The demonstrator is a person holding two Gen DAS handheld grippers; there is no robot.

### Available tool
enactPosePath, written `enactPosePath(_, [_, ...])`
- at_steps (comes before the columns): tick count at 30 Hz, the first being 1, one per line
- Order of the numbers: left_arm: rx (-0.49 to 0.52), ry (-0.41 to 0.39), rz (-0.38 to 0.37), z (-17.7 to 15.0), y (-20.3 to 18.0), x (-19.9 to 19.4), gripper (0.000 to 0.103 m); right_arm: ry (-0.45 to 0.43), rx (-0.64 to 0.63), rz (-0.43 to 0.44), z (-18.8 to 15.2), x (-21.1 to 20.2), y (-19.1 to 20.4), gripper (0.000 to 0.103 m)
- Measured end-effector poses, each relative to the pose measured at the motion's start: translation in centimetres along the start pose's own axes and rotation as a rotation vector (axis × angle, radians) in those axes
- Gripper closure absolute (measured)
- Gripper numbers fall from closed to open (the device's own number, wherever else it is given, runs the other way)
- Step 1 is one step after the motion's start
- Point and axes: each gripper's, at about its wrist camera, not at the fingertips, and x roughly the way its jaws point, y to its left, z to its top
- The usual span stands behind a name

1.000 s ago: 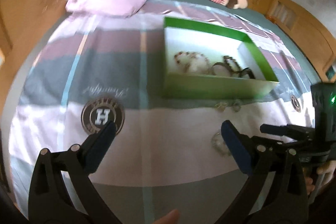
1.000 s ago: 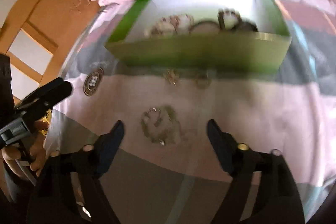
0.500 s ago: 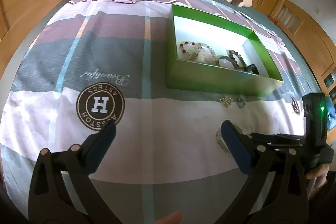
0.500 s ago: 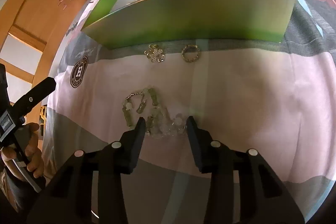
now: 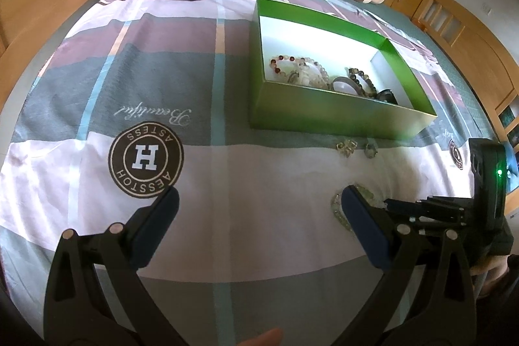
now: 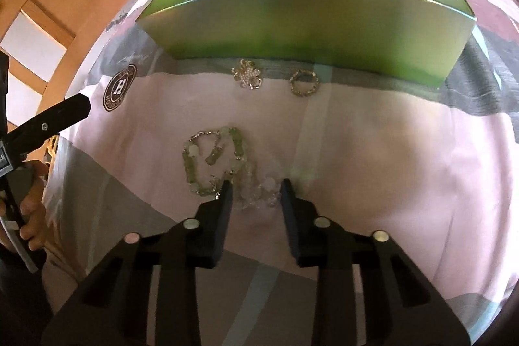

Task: Organize jewelry

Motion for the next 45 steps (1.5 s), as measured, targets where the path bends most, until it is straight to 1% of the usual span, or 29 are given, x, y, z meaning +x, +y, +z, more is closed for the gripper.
enactPosePath(1, [0.001, 0.000, 0.001, 0.0, 0.0, 0.0, 0.002, 0.004, 0.011, -0.015, 0.0, 0.1, -0.4, 0.089])
enactPosePath(2, [0.003, -0.001, 0.003, 0.0, -0.1, 0.0, 0.002, 0.005, 0.025, -0.003, 0.0, 0.0, -0.8, 0.090])
enactPosePath(3, [0.006, -0.002, 0.006, 0.0, -0.1, 0.0, 0.002, 0.005, 0.042, 0.006, 0.0, 0.1, -1.3, 0.095])
enactPosePath(5, [0.007, 0.000, 0.004, -0.1, -0.2, 0.1, 0.002, 0.004, 0.053, 0.010, 0.0, 0.1, -1.5, 0.095])
enactPosePath(9, [0.014, 0.006, -0.005, -0.2, -0.5, 0.3, 0.002, -0.031, 0.004, -0.046, 0.1, -0.5, -0.4, 0.096])
enactPosePath(11, [0.023, 0.008, -0.009, -0.2, -0.8, 0.3, 0.002, -0.049, -0.006, -0.059, 0.3, -0.9, 0.1, 0.096])
enactPosePath(15, [0.054, 0.018, -0.035, -0.3, -1.8, 0.5, 0.002, -0.095, -0.021, -0.078, 0.7, -2.7, 0.5, 0.096])
enactPosePath(20, [0.087, 0.029, -0.073, 0.0, -3.7, 0.9, 0.002, -0.127, -0.013, -0.099, 1.0, -4.1, 0.4, 0.096])
enactPosePath(23, [0.136, 0.076, -0.079, 0.0, -5.5, 1.9, 0.002, -0.127, 0.000, -0.109, 1.0, -4.3, 0.2, 0.096])
enactPosePath(26, [0.148, 0.124, -0.099, -0.4, -6.4, 2.9, 0.003, -0.117, 0.032, -0.088, 0.9, -4.6, -0.4, 0.096])
enactPosePath(28, [0.144, 0.149, -0.084, -0.5, -6.8, 3.6, 0.003, -0.116, 0.047, -0.080, 0.9, -4.6, -0.6, 0.096])
enactPosePath(30, [0.155, 0.170, -0.051, -0.4, -7.3, 4.5, 0.009, -0.116, 0.050, -0.083, 0.9, -4.7, -0.7, 0.096])
enactPosePath(33, [0.174, 0.205, -0.040, -0.4, -8.0, 5.8, 0.011, -0.106, 0.073, -0.074, 0.8, -4.7, -1.4, 0.096])
enactPosePath(35, [0.202, 0.226, -0.038, -0.6, -8.8, 6.5, 0.011, -0.102, 0.086, -0.071, 0.7, -4.6, -1.8, 0.096])
enactPosePath(38, [0.266, 0.246, -0.055, -1.2, -10.8, 7.3, 0.010, -0.100, 0.107, -0.075, 0.7, -4.6, -2.4, 0.096])
enactPosePath(39, [0.283, 0.251, -0.048, -1.3, -11.3, 7.6, 0.010, -0.099, 0.111, -0.075, 0.7, -4.6, -2.5, 0.096])
enactPosePath(41, [0.324, 0.261, -0.007, -1.8, -12.3, 8.3, 0.011, -0.096, 0.114, -0.077, 0.6, -4.6, -2.7, 0.096])
enactPosePath(42, [0.336, 0.271, 0.033, -2.2, -12.5, 8.9, 0.016, -0.095, 0.115, -0.080, 0.6, -4.6, -2.8, 0.096])
enactPosePath(43, [0.340, 0.280, 0.063, -2.5, -12.6, 9.5, 0.017, -0.093, 0.116, -0.082, 0.6, -4.5, -2.8, 0.096])
enactPosePath(44, [0.337, 0.263, 0.061, -2.5, -12.5, 9.4, 0.018, -0.090, 0.117, -0.081, 0.5, -4.5, -2.9, 0.096])
enactPosePath(45, [0.334, 0.248, 0.061, -2.5, -12.4, 9.3, 0.023, -0.088, 0.118, -0.081, 0.5, -4.4, -2.9, 0.096])
